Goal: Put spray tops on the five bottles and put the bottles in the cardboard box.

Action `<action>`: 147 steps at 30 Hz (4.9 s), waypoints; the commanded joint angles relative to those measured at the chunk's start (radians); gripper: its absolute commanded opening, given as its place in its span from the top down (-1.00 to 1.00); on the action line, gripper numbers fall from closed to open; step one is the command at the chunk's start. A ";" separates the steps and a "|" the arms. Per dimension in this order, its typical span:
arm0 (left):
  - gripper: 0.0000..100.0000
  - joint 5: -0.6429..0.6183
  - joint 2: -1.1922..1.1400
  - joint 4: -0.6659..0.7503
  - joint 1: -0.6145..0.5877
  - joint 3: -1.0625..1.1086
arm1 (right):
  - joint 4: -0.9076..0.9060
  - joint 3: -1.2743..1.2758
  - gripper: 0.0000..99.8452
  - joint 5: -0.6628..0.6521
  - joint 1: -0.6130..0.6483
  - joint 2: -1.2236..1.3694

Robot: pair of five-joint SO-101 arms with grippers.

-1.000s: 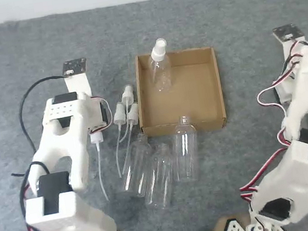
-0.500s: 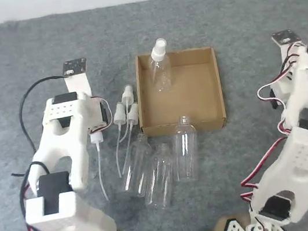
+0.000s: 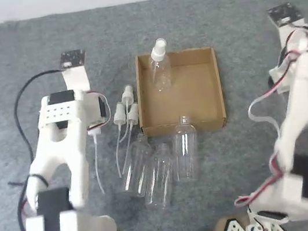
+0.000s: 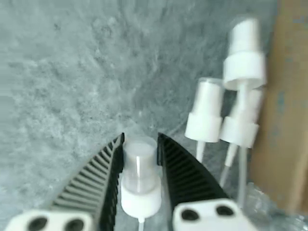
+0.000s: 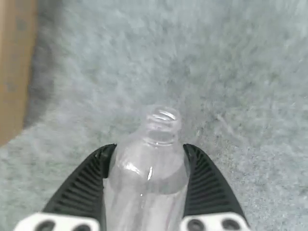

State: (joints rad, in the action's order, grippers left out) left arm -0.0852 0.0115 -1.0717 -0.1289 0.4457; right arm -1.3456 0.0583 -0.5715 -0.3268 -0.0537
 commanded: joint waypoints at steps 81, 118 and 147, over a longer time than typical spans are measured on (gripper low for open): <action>0.98 -0.339 1.045 0.040 0.341 -0.050 | 0.745 0.999 0.99 0.359 1.107 -1.084; 0.70 -0.209 1.051 0.071 0.439 0.151 | 1.046 1.206 0.99 0.453 0.977 -1.156; 0.66 0.069 1.502 -0.028 0.391 0.685 | 0.954 0.830 0.99 0.585 0.799 -0.866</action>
State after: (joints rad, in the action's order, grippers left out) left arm -0.0437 1.4108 -1.1347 0.1918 1.0994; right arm -0.3483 1.0679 -0.0299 0.4787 -1.0342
